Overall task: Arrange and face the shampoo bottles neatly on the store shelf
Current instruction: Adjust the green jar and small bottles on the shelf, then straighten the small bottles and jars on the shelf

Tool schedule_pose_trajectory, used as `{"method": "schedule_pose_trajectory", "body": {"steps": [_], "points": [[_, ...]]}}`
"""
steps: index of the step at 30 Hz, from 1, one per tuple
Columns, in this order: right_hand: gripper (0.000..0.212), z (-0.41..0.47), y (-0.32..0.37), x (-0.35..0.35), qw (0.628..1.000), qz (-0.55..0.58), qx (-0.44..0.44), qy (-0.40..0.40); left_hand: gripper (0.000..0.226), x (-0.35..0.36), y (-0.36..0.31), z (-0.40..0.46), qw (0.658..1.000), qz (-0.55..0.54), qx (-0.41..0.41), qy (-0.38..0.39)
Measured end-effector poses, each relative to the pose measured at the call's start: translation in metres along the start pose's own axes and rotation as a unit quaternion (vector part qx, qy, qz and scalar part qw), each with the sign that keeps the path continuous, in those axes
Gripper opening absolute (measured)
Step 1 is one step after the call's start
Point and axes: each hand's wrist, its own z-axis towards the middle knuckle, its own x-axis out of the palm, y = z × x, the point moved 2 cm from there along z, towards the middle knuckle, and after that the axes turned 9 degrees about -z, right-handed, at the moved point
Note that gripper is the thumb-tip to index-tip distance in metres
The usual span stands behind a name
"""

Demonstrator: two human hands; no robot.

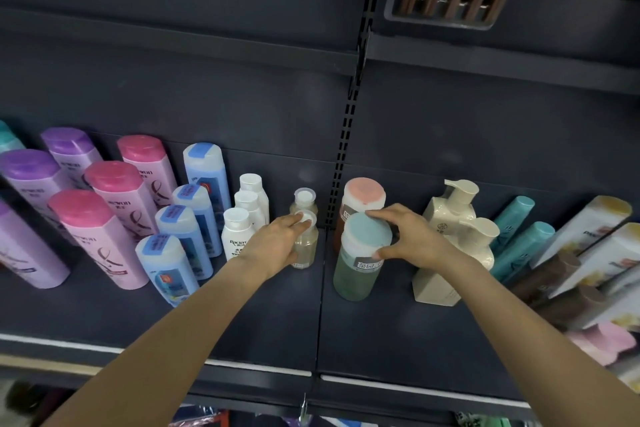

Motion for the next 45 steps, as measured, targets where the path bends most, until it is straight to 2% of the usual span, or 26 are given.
{"method": "schedule_pose_trajectory", "body": {"steps": [6, 12, 14, 16, 20, 25, 32, 37, 45], "points": [[0.081, -0.011, 0.014, 0.006, 0.991, -0.091, 0.056, -0.077, 0.069, 0.000, -0.001, 0.001, 1.000, -0.010, -0.010, 0.003], [0.081, -0.014, 0.023, 0.005, 0.980, -0.169, 0.092, -0.057, 0.067, -0.002, -0.002, 0.000, 1.000, -0.011, -0.013, 0.006], [0.078, -0.010, 0.020, 0.002, 0.986, -0.127, 0.099, -0.051, 0.065, -0.005, -0.005, 0.000, 1.000, -0.010, -0.012, 0.005], [0.071, -0.001, 0.016, -0.006, 0.992, -0.046, 0.093, -0.078, 0.060, -0.008, -0.007, 0.002, 1.000, -0.010, -0.012, -0.001], [0.058, 0.033, 0.011, -0.021, 0.988, -0.051, 0.088, -0.118, 0.048, -0.011, -0.009, 0.006, 1.000, -0.011, -0.018, -0.021], [0.076, 0.071, 0.011, -0.017, 0.988, -0.031, 0.136, -0.064, 0.048, -0.011, -0.007, 0.007, 1.000, -0.016, -0.014, -0.017], [0.082, 0.084, 0.016, -0.005, 0.985, -0.028, 0.162, -0.043, 0.044, -0.012, -0.010, 0.009, 0.999, -0.020, -0.029, -0.015], [0.075, 0.081, 0.016, -0.005, 0.983, -0.006, 0.164, -0.086, 0.046, -0.014, -0.011, 0.010, 0.999, -0.019, -0.037, -0.001], [0.074, 0.067, 0.016, -0.023, 0.979, 0.022, 0.142, -0.147, 0.047, -0.016, -0.015, 0.008, 0.998, -0.022, -0.051, 0.009]]}}
